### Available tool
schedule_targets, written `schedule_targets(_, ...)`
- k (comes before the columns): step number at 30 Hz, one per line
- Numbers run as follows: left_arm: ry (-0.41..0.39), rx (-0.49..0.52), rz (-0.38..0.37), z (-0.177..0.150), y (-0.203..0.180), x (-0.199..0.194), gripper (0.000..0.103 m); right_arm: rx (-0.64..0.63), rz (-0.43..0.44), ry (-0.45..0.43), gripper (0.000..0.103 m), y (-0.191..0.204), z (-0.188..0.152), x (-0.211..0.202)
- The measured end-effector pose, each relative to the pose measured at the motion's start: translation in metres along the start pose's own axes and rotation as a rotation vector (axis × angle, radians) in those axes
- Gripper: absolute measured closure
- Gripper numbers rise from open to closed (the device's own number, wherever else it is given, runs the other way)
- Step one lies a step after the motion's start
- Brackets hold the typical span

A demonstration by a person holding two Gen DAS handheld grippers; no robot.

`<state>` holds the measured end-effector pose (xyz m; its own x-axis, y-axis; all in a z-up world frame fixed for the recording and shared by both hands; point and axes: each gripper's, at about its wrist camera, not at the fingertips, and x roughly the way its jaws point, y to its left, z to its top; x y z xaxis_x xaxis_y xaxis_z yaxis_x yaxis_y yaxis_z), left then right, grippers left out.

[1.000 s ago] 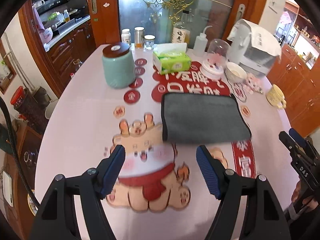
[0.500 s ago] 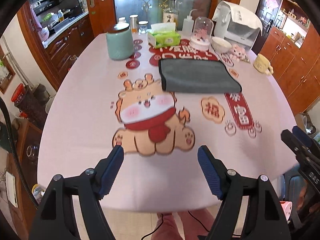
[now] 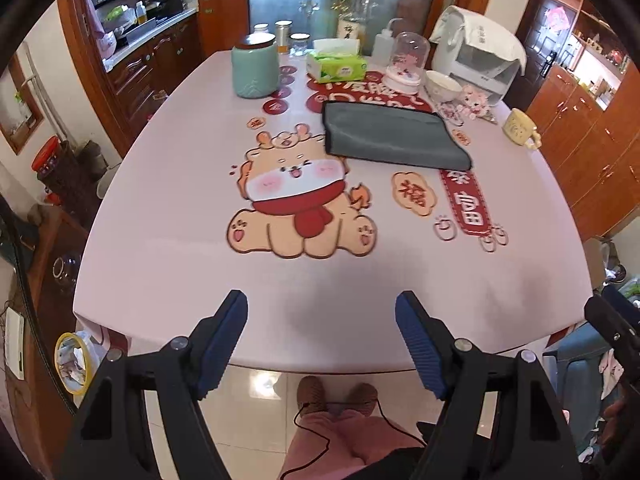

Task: Fold towel

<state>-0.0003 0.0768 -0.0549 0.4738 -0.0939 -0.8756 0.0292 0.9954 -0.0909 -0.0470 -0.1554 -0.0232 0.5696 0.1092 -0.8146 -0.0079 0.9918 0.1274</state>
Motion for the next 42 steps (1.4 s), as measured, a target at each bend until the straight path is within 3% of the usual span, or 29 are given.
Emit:
schedule_targets(13, -0.106, -0.002, 0.032, -0.002, -0.054, -0.037, 0.017, 0.130, 0.031, 0.005, 0.009, -0.028, -0.003, -0.016)
schedule_targets(24, -0.131, -0.002, 0.100, -0.002, -0.069, -0.033, 0.011, 0.086, -0.020, -0.022, 0.000, -0.026, -0.001, -0.015)
schedule_targets(28, -0.139, 0.015, 0.106, 0.001, -0.074, -0.032, 0.002, 0.064, -0.005, -0.032, 0.000, -0.025, -0.001, -0.018)
schedule_targets(42, -0.158, 0.052, 0.162, 0.004, -0.082, -0.033, 0.002, 0.009, 0.019, -0.011, 0.000, -0.010, 0.002, -0.008)
